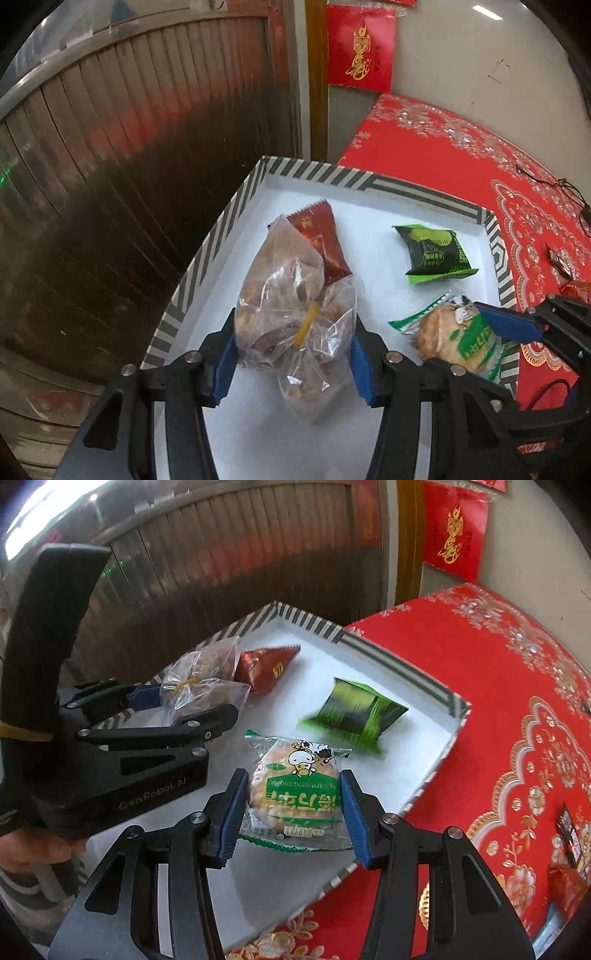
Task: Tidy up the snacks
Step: 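Carry the nut bag and pastry to the white tray and release both, then return both tools to the snack pile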
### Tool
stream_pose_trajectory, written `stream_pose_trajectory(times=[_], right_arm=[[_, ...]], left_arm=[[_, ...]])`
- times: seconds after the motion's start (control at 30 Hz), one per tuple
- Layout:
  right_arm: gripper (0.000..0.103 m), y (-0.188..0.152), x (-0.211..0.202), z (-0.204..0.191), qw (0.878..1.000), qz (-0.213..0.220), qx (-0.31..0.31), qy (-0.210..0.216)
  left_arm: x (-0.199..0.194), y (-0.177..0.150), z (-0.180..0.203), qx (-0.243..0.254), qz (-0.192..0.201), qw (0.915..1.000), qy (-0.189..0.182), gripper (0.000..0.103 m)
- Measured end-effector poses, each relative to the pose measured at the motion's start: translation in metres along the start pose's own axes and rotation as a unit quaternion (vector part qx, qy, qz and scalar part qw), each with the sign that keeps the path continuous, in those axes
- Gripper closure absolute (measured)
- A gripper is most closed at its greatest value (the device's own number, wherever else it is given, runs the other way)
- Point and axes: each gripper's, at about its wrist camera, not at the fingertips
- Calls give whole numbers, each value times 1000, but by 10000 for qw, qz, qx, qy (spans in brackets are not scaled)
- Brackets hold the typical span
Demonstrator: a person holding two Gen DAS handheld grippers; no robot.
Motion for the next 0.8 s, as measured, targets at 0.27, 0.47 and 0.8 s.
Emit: stream_pose_trajectory(times=[0.27,0.47,0.8], right_arm=[[46,-3,-6,1,9996,205,61,205],[46,-6,-29,4,9986,421,184,260],[45,-30,-68,23,9970,651,410,-25]], left_arm=[[-7,-1,-11,-281,77,9995,82,22],[-29,-2,-12,-345,313,9989,80,14],[-48,-6,25,-95,463,9988,-82,10]])
Point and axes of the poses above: each gripper's, at about its wrist camera, not at the fingertips, and x roughly the way its jaws point, z to its right, y to its top, and after that the axes turned 4 degrees about -x, right-handed
